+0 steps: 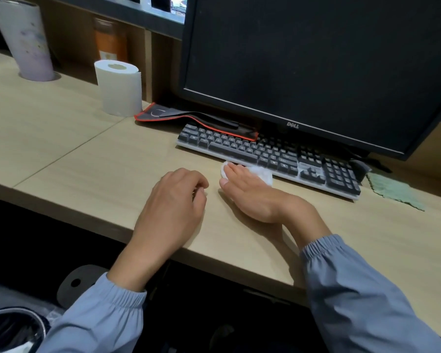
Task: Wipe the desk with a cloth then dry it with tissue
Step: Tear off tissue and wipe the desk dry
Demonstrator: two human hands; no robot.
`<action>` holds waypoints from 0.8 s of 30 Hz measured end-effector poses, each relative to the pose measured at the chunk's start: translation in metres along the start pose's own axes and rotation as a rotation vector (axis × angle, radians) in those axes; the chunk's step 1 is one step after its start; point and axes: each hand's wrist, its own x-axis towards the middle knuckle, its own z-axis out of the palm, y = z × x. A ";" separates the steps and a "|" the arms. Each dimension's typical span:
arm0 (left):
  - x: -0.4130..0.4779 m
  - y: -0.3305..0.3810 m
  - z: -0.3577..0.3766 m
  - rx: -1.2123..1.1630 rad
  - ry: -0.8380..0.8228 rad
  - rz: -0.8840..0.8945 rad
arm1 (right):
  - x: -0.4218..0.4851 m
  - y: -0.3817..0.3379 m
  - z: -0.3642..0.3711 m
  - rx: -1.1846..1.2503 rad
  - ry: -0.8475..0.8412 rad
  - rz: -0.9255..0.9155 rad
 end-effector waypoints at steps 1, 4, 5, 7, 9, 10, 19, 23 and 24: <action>0.000 0.000 0.000 -0.007 0.000 -0.007 | 0.001 -0.001 -0.002 0.005 -0.008 0.010; 0.000 0.000 -0.001 -0.025 0.007 -0.032 | -0.008 -0.009 -0.005 0.017 -0.017 0.025; 0.000 0.000 -0.002 -0.037 0.011 -0.038 | -0.013 -0.012 -0.004 0.013 -0.019 0.023; 0.001 0.000 -0.003 -0.059 0.016 -0.047 | -0.027 -0.021 0.001 0.003 -0.045 0.013; 0.002 -0.002 -0.004 -0.074 0.026 -0.050 | -0.044 -0.033 0.011 -0.023 -0.064 -0.028; 0.002 -0.002 -0.005 -0.079 0.028 -0.051 | -0.055 -0.040 0.018 -0.032 -0.062 -0.049; 0.000 -0.001 -0.008 -0.123 0.027 -0.067 | -0.118 -0.074 0.053 0.039 0.009 -0.145; -0.001 0.003 -0.015 -0.206 0.041 -0.099 | -0.124 -0.057 0.042 0.401 0.108 -0.116; -0.001 0.005 -0.017 -0.233 0.046 -0.108 | -0.126 -0.051 0.043 0.476 0.167 -0.102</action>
